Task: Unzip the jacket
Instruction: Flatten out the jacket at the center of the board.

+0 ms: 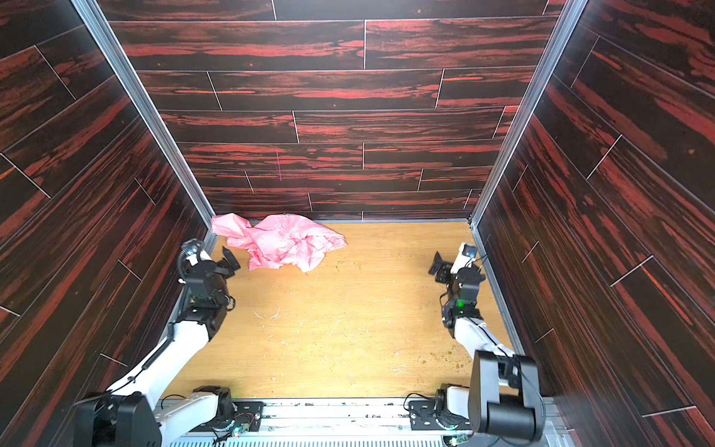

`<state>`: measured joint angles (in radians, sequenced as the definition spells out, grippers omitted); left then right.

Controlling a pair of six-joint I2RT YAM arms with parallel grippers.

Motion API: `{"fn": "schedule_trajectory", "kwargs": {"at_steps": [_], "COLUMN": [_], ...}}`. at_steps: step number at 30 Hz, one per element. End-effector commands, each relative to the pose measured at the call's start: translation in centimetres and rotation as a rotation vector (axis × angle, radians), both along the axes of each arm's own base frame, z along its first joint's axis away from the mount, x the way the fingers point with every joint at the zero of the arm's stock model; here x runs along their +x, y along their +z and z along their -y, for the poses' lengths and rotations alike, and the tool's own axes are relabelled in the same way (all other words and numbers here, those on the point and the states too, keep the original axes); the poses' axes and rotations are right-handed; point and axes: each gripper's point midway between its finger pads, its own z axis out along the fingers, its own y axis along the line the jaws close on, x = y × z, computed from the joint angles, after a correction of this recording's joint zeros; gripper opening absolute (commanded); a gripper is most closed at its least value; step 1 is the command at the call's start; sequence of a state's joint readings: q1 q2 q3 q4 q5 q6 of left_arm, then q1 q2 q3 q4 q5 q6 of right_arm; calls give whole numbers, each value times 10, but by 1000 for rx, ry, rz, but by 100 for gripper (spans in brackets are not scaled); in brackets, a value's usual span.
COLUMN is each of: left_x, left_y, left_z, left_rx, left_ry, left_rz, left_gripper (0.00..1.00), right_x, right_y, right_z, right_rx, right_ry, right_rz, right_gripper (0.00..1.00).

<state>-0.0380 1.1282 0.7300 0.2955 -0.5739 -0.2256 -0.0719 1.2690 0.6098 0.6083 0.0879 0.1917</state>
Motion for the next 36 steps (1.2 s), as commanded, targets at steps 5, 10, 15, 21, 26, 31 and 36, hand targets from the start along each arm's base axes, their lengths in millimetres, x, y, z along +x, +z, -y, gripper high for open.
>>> {"fn": "schedule_trajectory", "kwargs": {"at_steps": [5,10,15,21,26,31,36], "left_x": [47,84,122,164,180,192,194], "left_y": [-56,-94,-145,-172,-189,-196,-153], "left_z": [7,31,60,80,76,90,110], "left_rx": [-241,-460,-676,-826,-833,-890,-847], "left_ry": [-2,-55,-117,-158,-119,-186,-337], "left_rz": [-414,-472,-584,-607,-631,-618,-512], "left_gripper": [100,98,93,75,62,15,0], "right_x": [10,-2,-11,-14,-16,-15,-20], "right_y": [-6,-8,-17,-26,-30,-27,-17], "right_z": [-62,-84,-106,-127,-145,-160,-189], "right_rx": [241,209,138,68,24,-37,-209], "right_ry": [307,368,418,434,459,481,547], "right_rz": [-289,-352,-432,-490,-508,-510,-468], "right_gripper": [95,95,94,91,87,82,77]}}
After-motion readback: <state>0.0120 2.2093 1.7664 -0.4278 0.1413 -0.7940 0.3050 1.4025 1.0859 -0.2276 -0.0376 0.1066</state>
